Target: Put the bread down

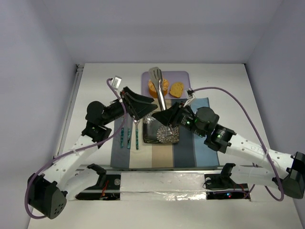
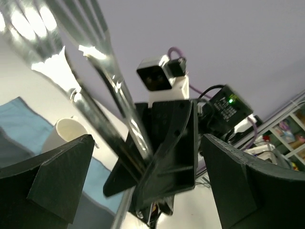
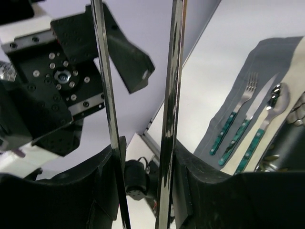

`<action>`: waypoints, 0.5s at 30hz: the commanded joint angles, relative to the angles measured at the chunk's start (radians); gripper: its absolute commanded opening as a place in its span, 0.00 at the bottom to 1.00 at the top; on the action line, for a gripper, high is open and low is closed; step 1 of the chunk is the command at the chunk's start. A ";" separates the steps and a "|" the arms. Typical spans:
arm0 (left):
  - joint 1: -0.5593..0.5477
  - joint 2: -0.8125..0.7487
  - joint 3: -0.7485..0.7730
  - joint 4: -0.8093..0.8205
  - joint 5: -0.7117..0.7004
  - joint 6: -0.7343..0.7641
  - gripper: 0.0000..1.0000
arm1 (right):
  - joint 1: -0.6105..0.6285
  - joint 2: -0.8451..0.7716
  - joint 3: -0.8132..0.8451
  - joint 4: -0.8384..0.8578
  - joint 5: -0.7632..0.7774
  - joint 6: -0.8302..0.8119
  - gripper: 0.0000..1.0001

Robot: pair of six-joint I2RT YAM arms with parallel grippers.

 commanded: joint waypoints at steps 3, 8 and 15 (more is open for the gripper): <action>-0.007 -0.058 0.106 -0.231 -0.009 0.173 0.98 | -0.053 -0.031 0.095 -0.104 0.012 -0.035 0.44; -0.007 -0.111 0.121 -0.418 -0.064 0.293 0.98 | -0.096 -0.042 0.122 -0.218 0.002 -0.046 0.43; -0.007 -0.240 0.104 -0.769 -0.261 0.462 0.87 | -0.212 -0.015 0.182 -0.518 -0.043 -0.131 0.43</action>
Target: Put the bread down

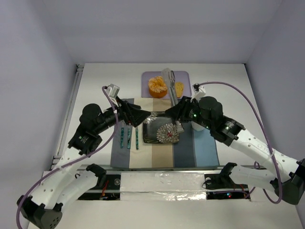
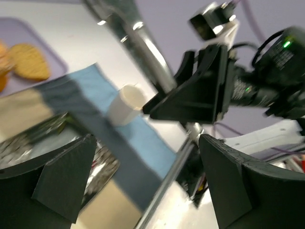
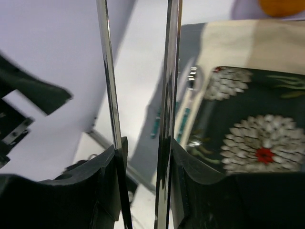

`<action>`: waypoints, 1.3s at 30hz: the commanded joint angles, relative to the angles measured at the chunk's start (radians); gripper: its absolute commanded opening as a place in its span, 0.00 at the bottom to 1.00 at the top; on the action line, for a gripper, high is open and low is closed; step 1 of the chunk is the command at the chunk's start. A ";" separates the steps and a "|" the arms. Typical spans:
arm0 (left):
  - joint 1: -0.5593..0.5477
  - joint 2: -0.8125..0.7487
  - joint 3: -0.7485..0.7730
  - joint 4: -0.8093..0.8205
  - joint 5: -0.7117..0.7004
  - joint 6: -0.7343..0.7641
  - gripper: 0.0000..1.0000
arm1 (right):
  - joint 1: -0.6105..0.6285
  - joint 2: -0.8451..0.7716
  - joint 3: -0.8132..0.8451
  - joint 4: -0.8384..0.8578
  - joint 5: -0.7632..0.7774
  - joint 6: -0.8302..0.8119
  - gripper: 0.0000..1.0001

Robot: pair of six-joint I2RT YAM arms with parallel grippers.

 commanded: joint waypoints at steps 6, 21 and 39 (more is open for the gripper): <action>-0.003 -0.175 -0.047 -0.342 -0.323 0.188 0.20 | -0.163 0.114 0.131 -0.286 -0.132 -0.147 0.41; -0.003 -0.345 -0.189 -0.323 -0.350 0.156 0.26 | -0.381 0.555 0.441 -0.527 -0.155 -0.195 0.38; -0.003 -0.436 -0.189 -0.326 -0.367 0.166 0.27 | -0.467 0.832 0.618 -0.635 -0.077 -0.170 0.43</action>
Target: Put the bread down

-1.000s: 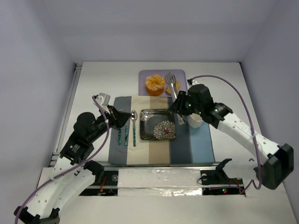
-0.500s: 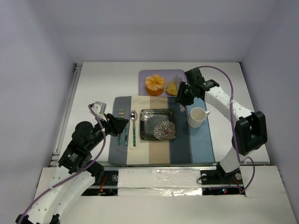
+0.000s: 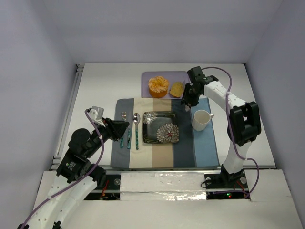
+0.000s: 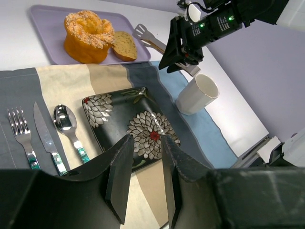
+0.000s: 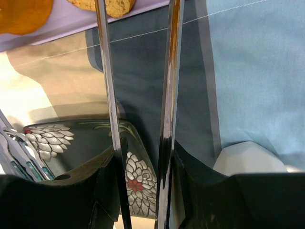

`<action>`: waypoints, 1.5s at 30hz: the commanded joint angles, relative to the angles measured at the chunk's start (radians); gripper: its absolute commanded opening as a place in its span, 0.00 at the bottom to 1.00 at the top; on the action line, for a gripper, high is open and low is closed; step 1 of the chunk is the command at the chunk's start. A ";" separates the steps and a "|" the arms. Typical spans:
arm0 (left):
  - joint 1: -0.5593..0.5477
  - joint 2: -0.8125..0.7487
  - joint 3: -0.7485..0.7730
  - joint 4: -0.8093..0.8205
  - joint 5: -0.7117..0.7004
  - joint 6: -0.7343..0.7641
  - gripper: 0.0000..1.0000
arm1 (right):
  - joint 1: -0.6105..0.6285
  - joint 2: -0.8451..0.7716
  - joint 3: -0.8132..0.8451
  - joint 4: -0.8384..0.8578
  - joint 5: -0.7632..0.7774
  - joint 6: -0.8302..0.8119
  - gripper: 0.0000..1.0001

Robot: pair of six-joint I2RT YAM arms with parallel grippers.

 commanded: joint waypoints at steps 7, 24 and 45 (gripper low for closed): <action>-0.004 -0.008 -0.009 0.047 -0.008 0.010 0.27 | -0.001 0.010 -0.051 0.093 -0.058 0.007 0.42; -0.004 0.007 -0.014 0.054 -0.011 0.009 0.27 | -0.001 -0.206 -0.156 0.146 -0.105 -0.002 0.21; -0.004 0.052 -0.012 0.046 -0.043 0.006 0.28 | 0.522 -0.665 -0.647 0.324 -0.090 0.287 0.20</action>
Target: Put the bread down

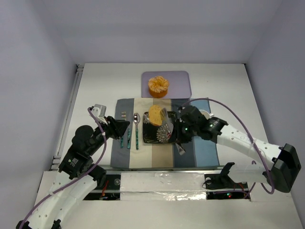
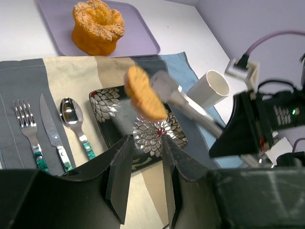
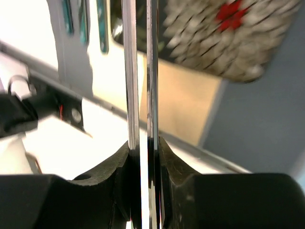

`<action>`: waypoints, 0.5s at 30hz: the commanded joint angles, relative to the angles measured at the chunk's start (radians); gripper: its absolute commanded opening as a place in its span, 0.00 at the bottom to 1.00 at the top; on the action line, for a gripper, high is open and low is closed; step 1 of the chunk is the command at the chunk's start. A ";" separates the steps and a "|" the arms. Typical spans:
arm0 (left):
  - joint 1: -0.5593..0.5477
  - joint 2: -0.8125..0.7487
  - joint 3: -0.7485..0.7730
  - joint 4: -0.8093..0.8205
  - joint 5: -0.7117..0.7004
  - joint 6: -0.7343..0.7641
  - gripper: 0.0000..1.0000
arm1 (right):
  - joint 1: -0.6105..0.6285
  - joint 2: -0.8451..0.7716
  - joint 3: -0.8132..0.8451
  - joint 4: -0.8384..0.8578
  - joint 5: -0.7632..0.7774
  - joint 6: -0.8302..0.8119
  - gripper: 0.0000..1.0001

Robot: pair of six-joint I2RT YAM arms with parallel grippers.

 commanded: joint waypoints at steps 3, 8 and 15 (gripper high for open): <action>-0.004 0.002 -0.014 0.052 -0.014 0.006 0.28 | 0.109 0.073 -0.030 0.207 0.038 0.111 0.21; -0.004 0.009 -0.014 0.054 -0.011 0.006 0.28 | 0.132 0.126 -0.047 0.261 0.082 0.126 0.22; -0.004 0.015 -0.015 0.052 -0.010 0.004 0.28 | 0.132 0.169 -0.074 0.288 0.131 0.121 0.23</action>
